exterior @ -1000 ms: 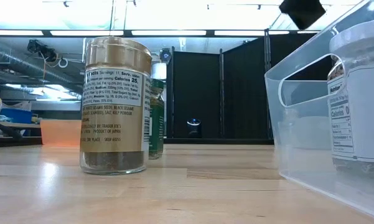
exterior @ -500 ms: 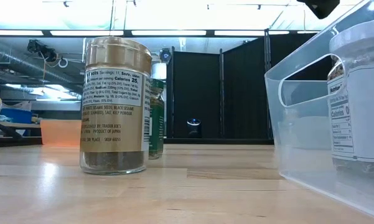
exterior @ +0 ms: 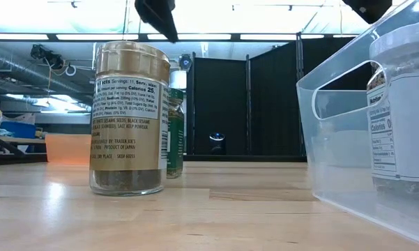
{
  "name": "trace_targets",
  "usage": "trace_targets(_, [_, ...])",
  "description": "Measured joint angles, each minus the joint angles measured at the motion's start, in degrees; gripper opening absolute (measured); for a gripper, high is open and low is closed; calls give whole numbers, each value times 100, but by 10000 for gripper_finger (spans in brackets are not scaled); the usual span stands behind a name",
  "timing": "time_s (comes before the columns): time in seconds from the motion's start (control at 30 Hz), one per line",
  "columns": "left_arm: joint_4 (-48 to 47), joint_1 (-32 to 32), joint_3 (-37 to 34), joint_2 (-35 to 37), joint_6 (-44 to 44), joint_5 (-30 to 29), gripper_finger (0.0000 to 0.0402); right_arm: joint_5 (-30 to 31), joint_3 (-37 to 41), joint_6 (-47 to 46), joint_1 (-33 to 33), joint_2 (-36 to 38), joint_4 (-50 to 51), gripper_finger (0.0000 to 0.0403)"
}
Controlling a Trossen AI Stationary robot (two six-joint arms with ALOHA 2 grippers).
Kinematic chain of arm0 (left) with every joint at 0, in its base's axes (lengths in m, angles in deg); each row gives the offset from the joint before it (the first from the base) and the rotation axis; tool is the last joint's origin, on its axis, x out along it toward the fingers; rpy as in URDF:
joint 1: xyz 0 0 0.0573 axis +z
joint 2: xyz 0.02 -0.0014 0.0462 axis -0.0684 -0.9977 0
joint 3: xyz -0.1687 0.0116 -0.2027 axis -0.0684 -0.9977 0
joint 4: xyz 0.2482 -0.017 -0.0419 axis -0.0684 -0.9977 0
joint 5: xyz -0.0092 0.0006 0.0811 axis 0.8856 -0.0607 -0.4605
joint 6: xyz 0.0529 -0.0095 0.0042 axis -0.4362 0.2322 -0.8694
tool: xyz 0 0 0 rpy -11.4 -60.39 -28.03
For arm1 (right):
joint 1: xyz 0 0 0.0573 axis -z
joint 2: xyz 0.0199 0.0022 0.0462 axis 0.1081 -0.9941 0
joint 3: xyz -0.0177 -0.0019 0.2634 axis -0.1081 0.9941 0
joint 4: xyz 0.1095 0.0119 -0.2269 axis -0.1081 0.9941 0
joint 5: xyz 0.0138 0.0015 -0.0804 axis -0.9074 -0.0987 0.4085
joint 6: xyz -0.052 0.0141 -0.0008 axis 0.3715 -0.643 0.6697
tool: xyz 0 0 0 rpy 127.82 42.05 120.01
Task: Sort spices by type
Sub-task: Put the green seasoning bottle into the orange bin
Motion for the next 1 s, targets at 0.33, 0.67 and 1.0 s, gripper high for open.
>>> trace_targets(0.33, [602, 350, -621, 0, -299, 627, 310, 0, 0, -220, -5, 0, 174, 319])
trace_targets(0.67, [1150, 495, -1127, 0, -348, 862, 310, 0, 0, -220, -5, 0, 267, 318])
trace_targets(1.0, [1635, 495, -1463, 0, -272, 899, 310, 0, 0, -217, -5, -2, 443, 314])
